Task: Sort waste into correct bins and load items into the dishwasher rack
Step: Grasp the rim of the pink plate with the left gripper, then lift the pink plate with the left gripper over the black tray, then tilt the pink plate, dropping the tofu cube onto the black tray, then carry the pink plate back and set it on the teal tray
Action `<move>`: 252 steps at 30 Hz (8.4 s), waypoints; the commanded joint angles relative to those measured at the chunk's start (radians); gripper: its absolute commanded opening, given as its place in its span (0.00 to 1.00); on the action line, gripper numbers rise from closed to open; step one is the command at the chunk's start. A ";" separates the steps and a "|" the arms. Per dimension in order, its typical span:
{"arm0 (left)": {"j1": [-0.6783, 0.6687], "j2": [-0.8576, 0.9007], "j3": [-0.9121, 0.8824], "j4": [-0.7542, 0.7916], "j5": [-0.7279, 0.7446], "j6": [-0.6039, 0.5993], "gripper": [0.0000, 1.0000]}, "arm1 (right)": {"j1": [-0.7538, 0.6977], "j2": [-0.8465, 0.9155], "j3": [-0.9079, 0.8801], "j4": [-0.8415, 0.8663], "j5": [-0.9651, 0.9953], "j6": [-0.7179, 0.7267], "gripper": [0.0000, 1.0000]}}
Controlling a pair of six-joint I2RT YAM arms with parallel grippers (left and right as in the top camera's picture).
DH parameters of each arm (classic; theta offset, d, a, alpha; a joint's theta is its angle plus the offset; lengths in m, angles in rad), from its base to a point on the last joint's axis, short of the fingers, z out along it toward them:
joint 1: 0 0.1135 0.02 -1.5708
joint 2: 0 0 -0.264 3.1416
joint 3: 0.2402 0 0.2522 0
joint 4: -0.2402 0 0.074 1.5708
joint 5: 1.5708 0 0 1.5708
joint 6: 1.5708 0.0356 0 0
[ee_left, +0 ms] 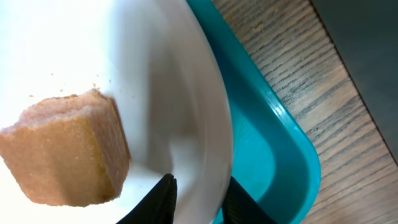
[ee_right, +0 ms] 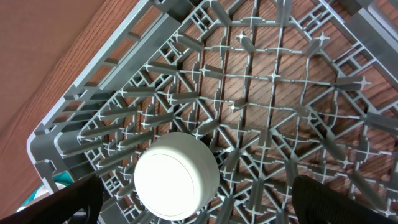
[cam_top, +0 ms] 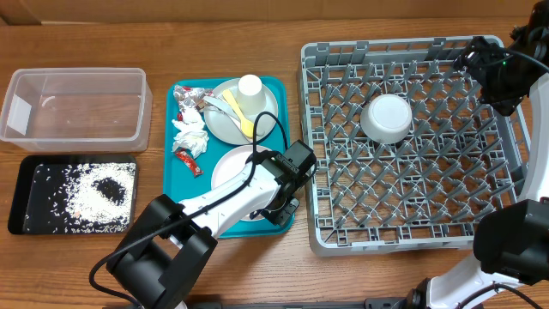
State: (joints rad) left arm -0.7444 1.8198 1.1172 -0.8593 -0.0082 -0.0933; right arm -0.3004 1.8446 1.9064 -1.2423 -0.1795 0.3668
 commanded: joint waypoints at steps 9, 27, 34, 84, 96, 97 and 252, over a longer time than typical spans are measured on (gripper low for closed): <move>0.006 0.012 -0.039 0.023 0.005 0.018 0.08 | -0.002 -0.019 0.018 0.005 -0.001 0.008 1.00; 0.008 0.010 0.179 -0.185 -0.002 -0.066 0.04 | -0.002 -0.019 0.018 0.005 -0.001 0.008 1.00; 0.031 0.010 0.310 -0.299 -0.053 -0.129 0.04 | -0.002 -0.019 0.018 0.005 -0.001 0.008 1.00; 1.059 -0.381 0.436 -0.465 0.148 -0.190 0.04 | -0.002 -0.019 0.018 0.005 -0.001 0.008 1.00; 1.166 -0.373 0.282 -0.197 0.208 -0.206 0.04 | -0.002 -0.019 0.018 0.005 -0.001 0.008 1.00; 1.166 -0.373 0.275 -0.180 0.217 -0.205 0.04 | -0.002 -0.019 0.018 0.005 -0.001 0.008 1.00; 0.224 -0.053 0.663 -0.607 -0.008 -0.356 0.28 | -0.002 -0.019 0.018 0.005 -0.001 0.008 1.00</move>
State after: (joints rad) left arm -0.5369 1.8359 1.6646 -1.4063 0.0860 -0.3939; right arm -0.3004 1.8446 1.9060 -1.2423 -0.1795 0.3668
